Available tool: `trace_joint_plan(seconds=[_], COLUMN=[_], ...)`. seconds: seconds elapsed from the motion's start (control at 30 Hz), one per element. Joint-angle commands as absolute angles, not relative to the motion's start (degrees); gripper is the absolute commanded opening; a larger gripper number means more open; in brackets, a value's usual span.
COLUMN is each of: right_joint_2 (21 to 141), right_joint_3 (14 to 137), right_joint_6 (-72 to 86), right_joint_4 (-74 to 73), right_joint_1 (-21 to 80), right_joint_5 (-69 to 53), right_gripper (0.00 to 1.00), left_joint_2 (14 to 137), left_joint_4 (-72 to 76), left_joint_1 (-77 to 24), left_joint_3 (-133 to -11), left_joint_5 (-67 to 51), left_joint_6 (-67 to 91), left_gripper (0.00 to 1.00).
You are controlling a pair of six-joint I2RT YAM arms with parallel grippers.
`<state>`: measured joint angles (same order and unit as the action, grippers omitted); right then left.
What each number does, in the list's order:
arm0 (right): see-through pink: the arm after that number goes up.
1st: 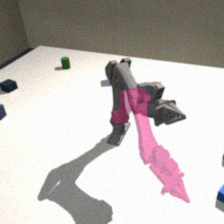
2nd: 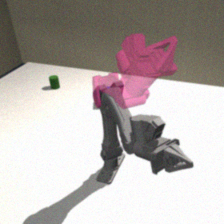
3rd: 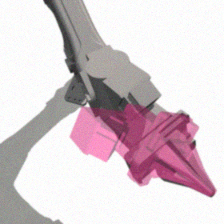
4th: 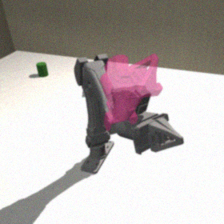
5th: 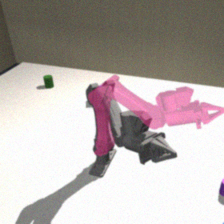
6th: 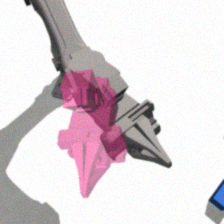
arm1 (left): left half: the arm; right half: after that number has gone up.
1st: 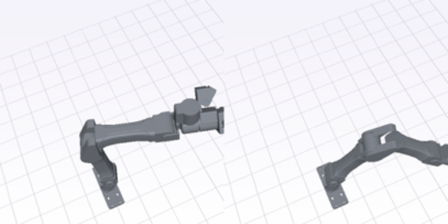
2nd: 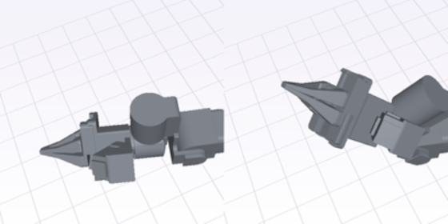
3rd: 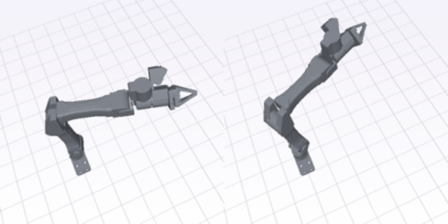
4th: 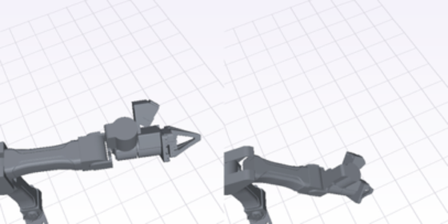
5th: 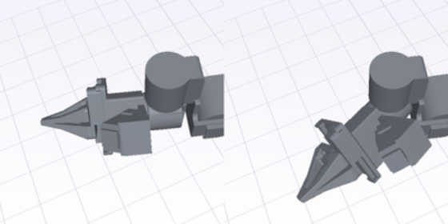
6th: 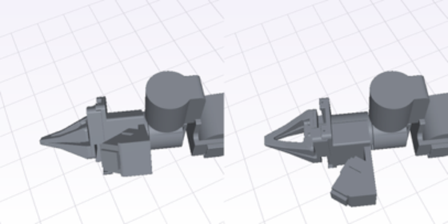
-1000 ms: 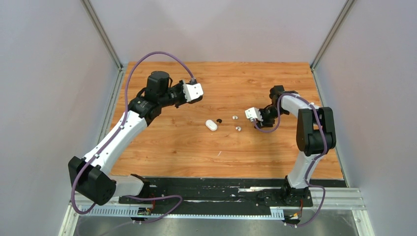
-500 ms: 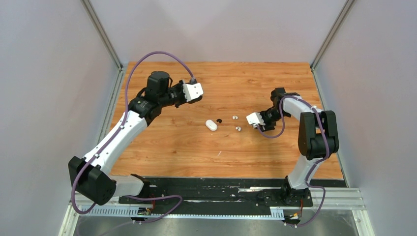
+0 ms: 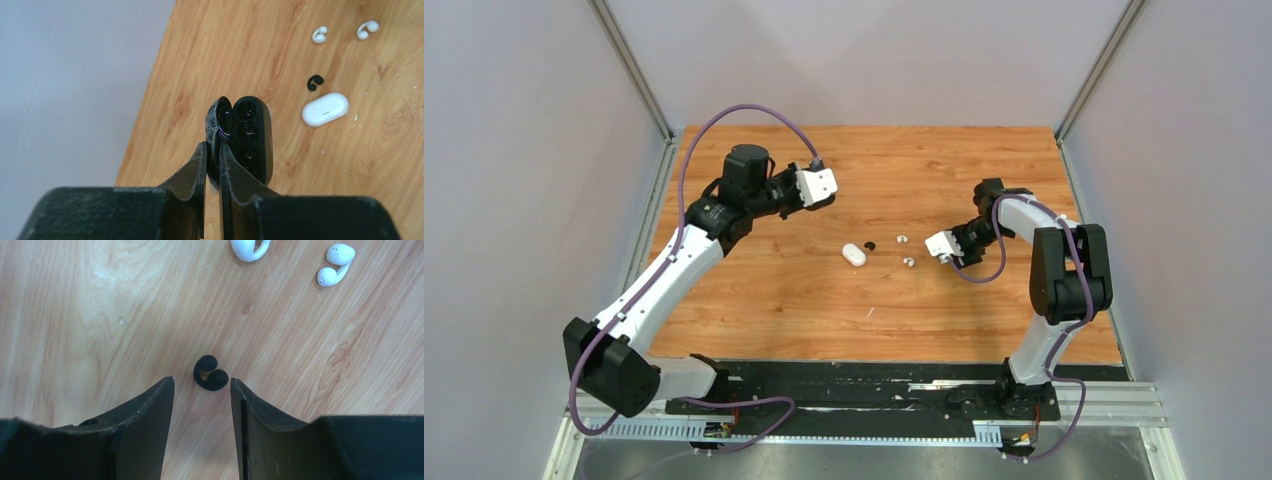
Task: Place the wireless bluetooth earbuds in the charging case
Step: Adjust the earbud at the center of the board.
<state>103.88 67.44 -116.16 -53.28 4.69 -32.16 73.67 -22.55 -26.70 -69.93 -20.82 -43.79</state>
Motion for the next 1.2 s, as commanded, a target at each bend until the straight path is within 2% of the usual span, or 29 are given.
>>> trace_joint_plan(seconds=[0.0,0.7,1.17], right_joint_2=[104.32,108.61,101.83], right_joint_3=[69.15,72.56,68.75], right_joint_6=[-118.91,-116.31,-119.96], right_joint_4=[-56.00,-56.24,-57.11], right_joint_1=[5.09,5.76,5.39], right_joint_5=[-33.57,-31.93,-34.21], right_gripper=[0.46,0.38,0.41], left_joint_2=[73.98,73.96,73.91], left_joint_4=[-21.49,-21.49,-21.33], left_joint_1=[-26.89,-26.89,-26.89], left_joint_3=[-72.51,-72.03,-71.86], left_joint_5=[-21.03,-20.59,-20.27], left_joint_6=[-42.77,-42.46,-42.60], left_gripper=[0.00,0.00,0.00])
